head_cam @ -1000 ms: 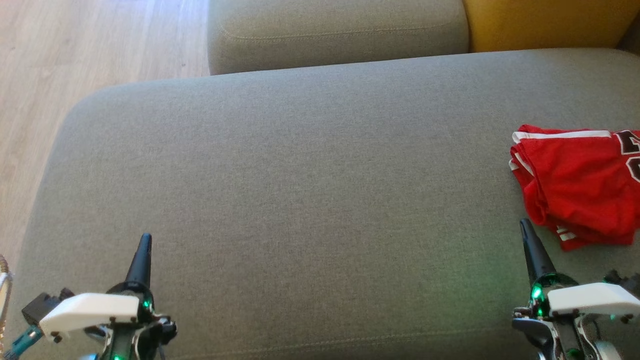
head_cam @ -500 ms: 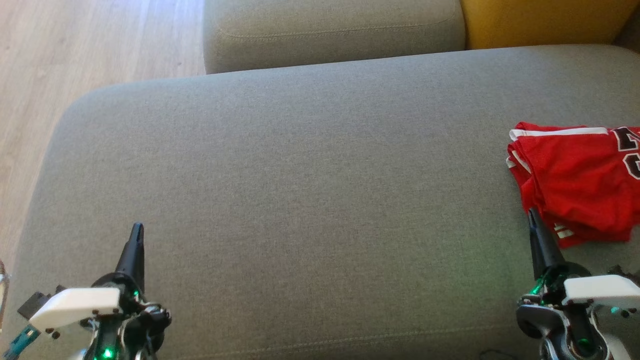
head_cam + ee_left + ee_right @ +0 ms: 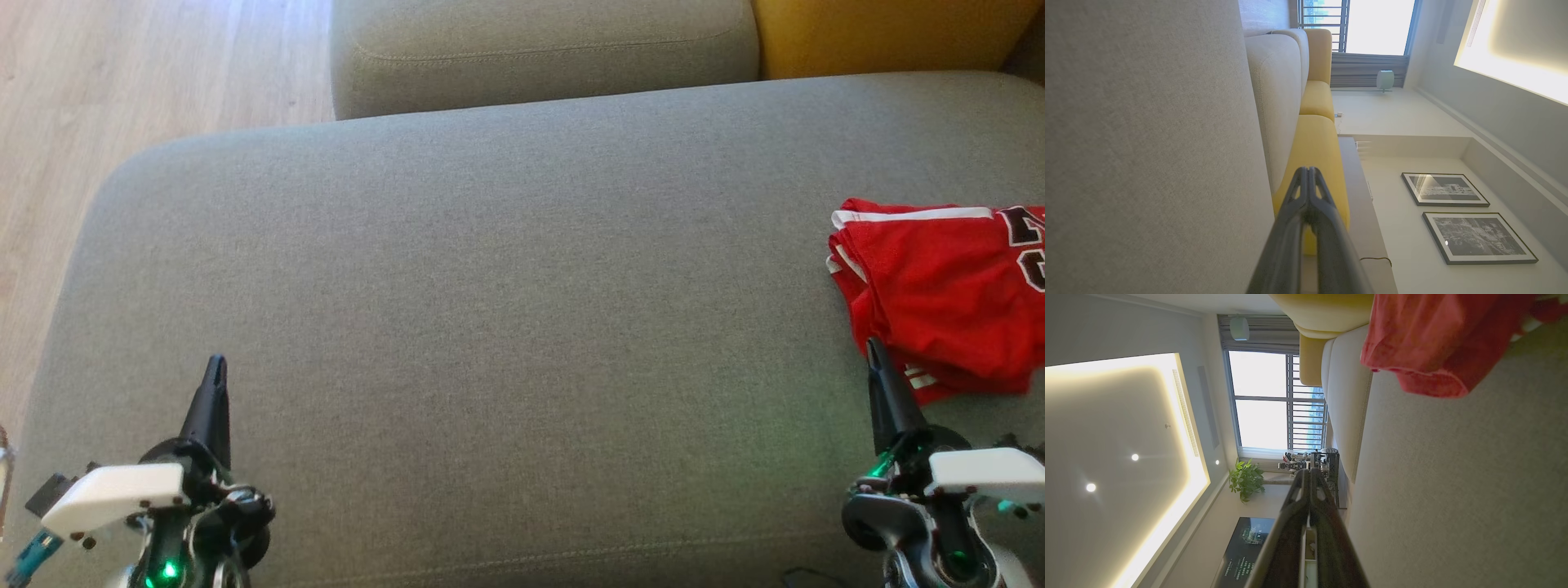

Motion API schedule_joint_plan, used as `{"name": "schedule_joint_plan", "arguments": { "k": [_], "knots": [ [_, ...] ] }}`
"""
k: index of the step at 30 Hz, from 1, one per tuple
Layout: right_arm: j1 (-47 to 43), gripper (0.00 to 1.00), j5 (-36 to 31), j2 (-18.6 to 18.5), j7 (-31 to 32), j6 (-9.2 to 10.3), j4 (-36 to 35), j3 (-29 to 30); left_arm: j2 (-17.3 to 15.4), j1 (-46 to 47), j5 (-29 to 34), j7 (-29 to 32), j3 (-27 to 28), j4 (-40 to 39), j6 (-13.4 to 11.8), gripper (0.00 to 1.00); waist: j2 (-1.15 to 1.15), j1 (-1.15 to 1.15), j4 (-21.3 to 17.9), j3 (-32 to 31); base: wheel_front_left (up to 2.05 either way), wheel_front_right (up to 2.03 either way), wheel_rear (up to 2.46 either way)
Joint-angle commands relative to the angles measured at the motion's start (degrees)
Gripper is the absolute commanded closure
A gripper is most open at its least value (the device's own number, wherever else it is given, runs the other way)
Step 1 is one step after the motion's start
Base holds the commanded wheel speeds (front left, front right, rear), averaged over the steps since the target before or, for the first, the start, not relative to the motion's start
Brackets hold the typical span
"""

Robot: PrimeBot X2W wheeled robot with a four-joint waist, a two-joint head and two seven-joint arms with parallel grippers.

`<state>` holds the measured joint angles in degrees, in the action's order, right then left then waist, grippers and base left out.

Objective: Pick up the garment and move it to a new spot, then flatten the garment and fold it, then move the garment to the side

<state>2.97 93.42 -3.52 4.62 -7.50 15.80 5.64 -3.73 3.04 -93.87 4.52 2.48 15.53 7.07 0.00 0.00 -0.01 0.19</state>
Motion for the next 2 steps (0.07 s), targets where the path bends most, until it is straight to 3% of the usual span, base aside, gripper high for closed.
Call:
{"name": "schedule_joint_plan", "arguments": {
  "k": [1, 2],
  "knots": [
    [3.1, 1.0, 0.2, -0.6, 0.5, 0.01, -1.9, -0.9, -0.6, 3.0, 0.0, 0.4, 2.0, -1.6, 0.4, 1.0, 0.0, 0.0, 0.0, 0.0, 0.0, 0.0, 0.0],
    [3.1, 1.0, 0.2, -0.6, 0.5, 0.01, -1.9, -0.9, -0.6, 3.0, 0.0, 0.4, 2.0, -1.6, 0.4, 1.0, 0.0, 0.0, 0.0, 0.0, 0.0, 0.0, 0.0]
  ]
}}
